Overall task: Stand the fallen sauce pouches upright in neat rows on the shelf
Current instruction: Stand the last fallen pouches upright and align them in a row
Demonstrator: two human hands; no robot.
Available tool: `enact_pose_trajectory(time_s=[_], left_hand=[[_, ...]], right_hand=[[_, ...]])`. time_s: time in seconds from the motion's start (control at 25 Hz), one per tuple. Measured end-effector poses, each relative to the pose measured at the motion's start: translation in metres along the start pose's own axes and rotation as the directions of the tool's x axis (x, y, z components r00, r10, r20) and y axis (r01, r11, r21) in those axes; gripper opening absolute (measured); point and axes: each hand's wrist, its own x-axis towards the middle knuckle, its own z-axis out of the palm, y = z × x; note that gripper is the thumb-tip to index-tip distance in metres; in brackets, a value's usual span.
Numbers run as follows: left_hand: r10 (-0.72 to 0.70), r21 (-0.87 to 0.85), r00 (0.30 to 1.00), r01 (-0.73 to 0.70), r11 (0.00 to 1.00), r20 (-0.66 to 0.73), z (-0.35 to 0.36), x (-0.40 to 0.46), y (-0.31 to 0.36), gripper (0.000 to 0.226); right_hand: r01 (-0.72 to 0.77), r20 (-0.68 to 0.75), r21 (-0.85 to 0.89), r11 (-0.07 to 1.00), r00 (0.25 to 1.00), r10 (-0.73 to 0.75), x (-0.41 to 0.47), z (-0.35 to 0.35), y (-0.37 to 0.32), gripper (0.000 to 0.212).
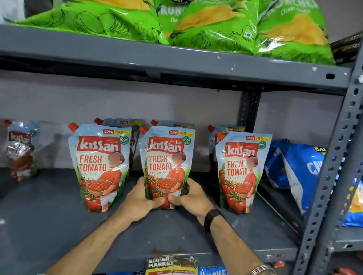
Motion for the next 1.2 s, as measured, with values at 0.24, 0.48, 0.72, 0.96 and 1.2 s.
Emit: enact_pose_trajectory(time_s=[0.24,0.48,0.72,0.96,1.2], left_hand=[[0.041,0.014,0.999,-0.041,0.999,0.002,-0.001,0.007,-0.006,0.076],[0.074,0.038,0.997,-0.073,0.997,-0.014,0.003,-0.003,-0.004,0.077],[0.088,0.064,0.996,-0.085,0.994,-0.031,0.009,-0.01,-0.005,0.075],[0.075,0.081,0.997,-0.077,0.994,0.02,0.005,-0.022,0.003,0.077],[0.16,0.231,0.986,-0.146,0.962,-0.042,-0.039,-0.058,-0.013,0.039]], right_hand=[[-0.002,-0.004,-0.047,0.999,1.0,0.002,0.0,0.0,0.0,0.058],[0.006,0.003,-0.071,0.997,1.0,-0.006,-0.009,-0.007,0.0,0.058],[0.02,0.01,-0.067,0.998,1.0,-0.02,-0.022,-0.011,0.0,0.059],[0.018,0.026,-0.037,0.999,1.0,-0.017,-0.035,-0.009,-0.004,0.058],[0.186,-0.376,-0.21,0.96,0.891,-0.255,-0.065,-0.01,0.0,0.034]])
